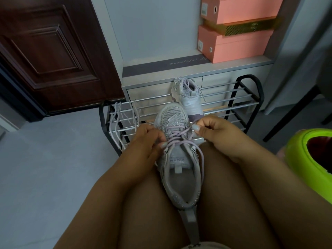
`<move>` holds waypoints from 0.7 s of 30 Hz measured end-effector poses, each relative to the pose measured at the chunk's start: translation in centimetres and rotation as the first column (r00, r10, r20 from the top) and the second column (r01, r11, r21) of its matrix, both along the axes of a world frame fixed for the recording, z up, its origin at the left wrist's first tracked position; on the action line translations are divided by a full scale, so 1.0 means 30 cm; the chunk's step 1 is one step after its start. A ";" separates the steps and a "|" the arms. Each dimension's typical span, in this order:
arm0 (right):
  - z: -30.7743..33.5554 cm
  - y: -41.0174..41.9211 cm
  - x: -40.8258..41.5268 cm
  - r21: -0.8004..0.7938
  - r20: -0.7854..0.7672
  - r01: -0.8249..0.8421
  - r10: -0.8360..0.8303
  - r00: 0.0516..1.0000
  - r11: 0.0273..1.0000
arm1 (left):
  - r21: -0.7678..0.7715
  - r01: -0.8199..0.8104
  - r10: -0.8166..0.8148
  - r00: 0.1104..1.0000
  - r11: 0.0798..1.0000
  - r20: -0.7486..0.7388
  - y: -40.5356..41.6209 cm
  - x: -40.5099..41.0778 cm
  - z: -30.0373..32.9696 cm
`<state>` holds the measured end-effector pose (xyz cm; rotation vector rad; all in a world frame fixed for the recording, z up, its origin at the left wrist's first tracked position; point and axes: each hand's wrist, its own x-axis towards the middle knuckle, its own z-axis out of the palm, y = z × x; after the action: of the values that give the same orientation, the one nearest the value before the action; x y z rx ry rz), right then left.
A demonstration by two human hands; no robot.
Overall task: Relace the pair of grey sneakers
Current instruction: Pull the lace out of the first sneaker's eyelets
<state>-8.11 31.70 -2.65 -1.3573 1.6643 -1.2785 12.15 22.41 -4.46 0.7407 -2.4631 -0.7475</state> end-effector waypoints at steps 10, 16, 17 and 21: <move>-0.009 -0.003 0.013 0.033 -0.033 0.003 -0.002 0.999 0.999 | 0.038 -0.002 0.001 0.999 0.999 0.034 0.016 -0.019 -0.011; -0.008 0.000 0.010 0.040 -0.036 0.018 -0.017 0.999 0.999 | 0.044 -0.027 0.025 0.998 0.999 0.055 0.019 -0.023 0.001; -0.010 -0.003 0.004 0.025 -0.027 0.077 -0.077 0.997 0.997 | 0.129 -0.051 0.050 0.999 0.990 0.008 0.014 -0.016 0.011; -0.005 -0.010 -0.059 -0.037 0.031 0.435 -0.434 0.900 0.900 | 0.666 0.013 0.380 0.813 0.746 -0.441 -0.043 0.058 0.074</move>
<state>-9.89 31.41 -2.80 -1.0173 2.0087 -1.5767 13.89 21.10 -2.25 0.8398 -1.5426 -1.5216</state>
